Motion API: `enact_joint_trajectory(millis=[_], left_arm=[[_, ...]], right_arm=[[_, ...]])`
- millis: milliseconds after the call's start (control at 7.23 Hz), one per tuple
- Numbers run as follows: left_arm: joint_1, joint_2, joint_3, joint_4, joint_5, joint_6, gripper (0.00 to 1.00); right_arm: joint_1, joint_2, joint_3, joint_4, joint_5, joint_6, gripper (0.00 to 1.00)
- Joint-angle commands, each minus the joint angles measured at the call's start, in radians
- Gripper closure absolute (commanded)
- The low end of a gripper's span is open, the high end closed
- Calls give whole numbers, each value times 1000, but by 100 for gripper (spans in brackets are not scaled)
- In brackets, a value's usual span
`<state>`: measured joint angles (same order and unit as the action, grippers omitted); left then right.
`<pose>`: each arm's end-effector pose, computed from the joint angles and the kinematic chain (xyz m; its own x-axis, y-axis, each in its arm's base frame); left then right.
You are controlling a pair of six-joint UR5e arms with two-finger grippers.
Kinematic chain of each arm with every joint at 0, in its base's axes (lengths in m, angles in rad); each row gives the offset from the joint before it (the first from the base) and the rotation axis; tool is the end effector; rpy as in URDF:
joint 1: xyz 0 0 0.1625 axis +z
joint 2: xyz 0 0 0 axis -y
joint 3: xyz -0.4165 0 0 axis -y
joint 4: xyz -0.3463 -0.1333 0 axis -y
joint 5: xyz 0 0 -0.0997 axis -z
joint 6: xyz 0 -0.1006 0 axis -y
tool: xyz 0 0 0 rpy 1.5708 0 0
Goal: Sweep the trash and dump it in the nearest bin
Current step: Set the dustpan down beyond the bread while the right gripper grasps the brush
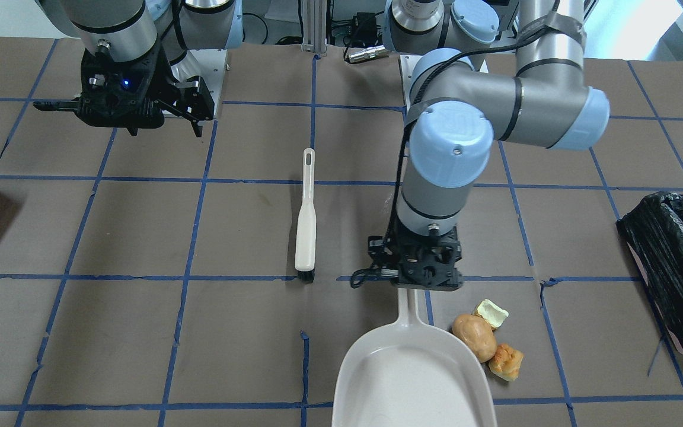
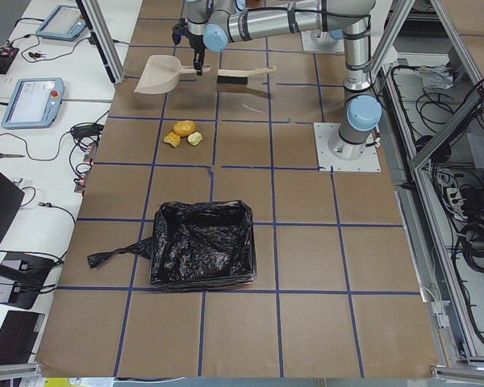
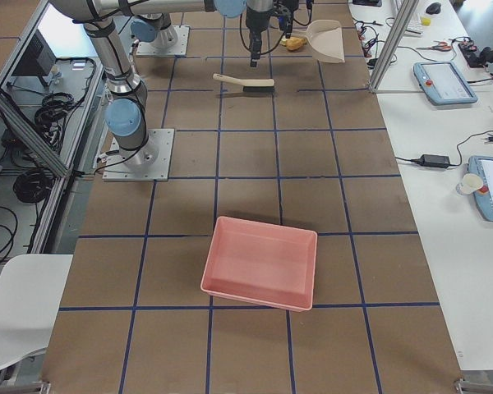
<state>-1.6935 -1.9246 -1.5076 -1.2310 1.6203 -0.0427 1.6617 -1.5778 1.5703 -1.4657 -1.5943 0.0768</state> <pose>-0.1984 -0.5605 0.3585 -0.9959 0.0774 -0.0473 0.0798 0.9955 -0.0512 0.1697 -0.4191 0.4718 -0.9994 -0.0167 0.0308 -0.0137 0.9953 0.0954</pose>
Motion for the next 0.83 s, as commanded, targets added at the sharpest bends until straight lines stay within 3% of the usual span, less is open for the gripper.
enact_joint_trajectory(millis=[0,277,692], left_arm=[[150,73,-5,-96,12,171,100],[274,116,0,-151,36,336,100],[408,144,4,-203,153,573,100]], right_arm=[[48,16,2,-4,5,64,0],[186,57,14,-68,4,211,0],[317,73,65,-131,5,377,0]])
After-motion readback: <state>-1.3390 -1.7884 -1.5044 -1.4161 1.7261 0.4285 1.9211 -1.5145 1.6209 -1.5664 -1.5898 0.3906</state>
